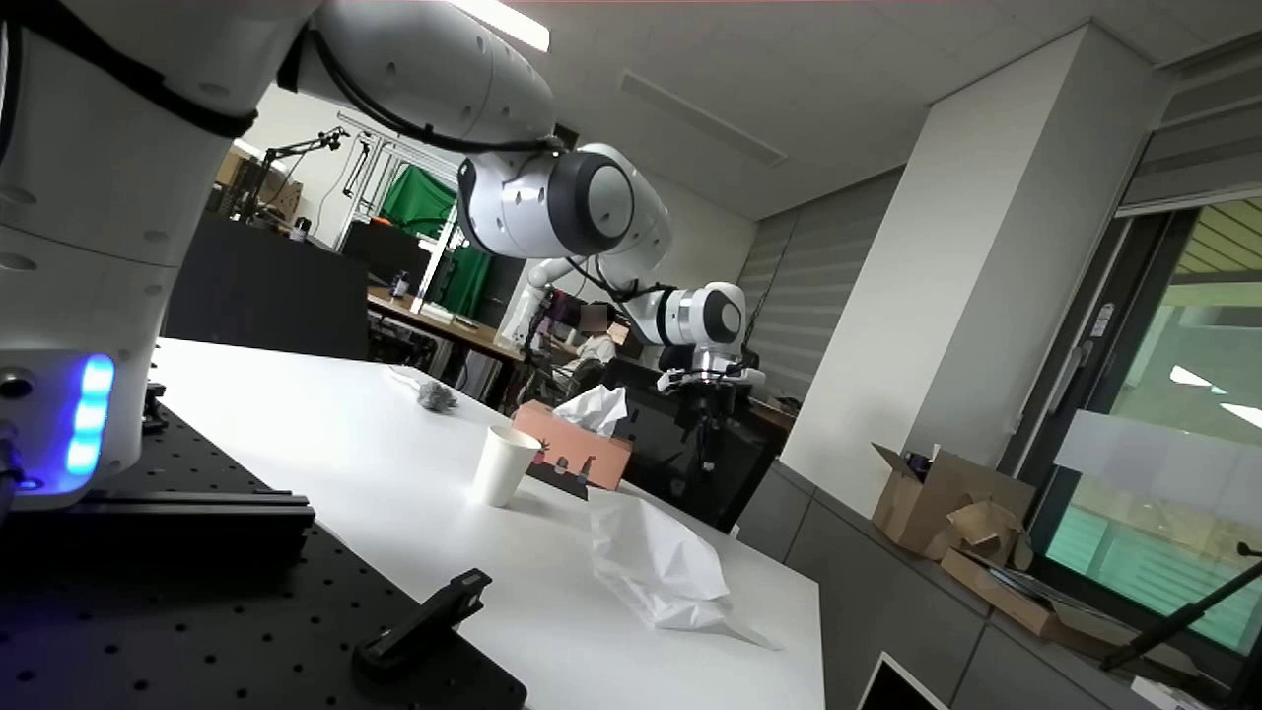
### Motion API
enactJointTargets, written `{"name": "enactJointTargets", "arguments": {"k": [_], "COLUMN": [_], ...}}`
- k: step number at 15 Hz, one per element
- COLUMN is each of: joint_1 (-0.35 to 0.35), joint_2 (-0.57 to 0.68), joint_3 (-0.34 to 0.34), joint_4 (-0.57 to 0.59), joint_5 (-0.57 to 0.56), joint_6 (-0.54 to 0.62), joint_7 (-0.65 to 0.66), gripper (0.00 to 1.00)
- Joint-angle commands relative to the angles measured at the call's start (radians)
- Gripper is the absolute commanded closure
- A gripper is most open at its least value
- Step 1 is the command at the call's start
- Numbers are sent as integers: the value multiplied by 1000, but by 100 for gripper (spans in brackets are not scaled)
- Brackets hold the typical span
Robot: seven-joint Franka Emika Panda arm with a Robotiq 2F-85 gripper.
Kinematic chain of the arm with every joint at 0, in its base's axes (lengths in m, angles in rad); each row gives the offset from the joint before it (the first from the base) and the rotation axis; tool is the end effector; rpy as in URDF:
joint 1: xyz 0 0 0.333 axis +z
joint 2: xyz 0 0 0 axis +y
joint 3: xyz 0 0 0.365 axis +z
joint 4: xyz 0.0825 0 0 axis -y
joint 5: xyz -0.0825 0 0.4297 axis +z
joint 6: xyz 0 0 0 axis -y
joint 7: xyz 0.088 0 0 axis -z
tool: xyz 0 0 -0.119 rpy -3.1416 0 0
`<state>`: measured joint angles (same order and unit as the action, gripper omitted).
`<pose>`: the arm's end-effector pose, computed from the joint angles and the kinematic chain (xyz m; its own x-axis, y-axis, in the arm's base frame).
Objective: Pick two tissue papers from the box and put them on the table
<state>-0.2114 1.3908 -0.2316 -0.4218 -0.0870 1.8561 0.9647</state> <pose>0.8655 -0.2669 0.1896 0.3756 -0.8848 0.2756 -0.9263 -0.3491 0.1417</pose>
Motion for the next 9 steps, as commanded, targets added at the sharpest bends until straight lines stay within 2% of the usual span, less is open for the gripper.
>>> {"name": "enactJointTargets", "arguments": {"k": [1,6,9], "joint_1": [5,33,64], "joint_2": [5,-46,-93], "joint_3": [3,64,126], "joint_4": [12,-5,-18], "joint_5": [18,73,115], "joint_6": [124,125,39], "joint_7": [106,65,1], "gripper": [32,2,0]}}
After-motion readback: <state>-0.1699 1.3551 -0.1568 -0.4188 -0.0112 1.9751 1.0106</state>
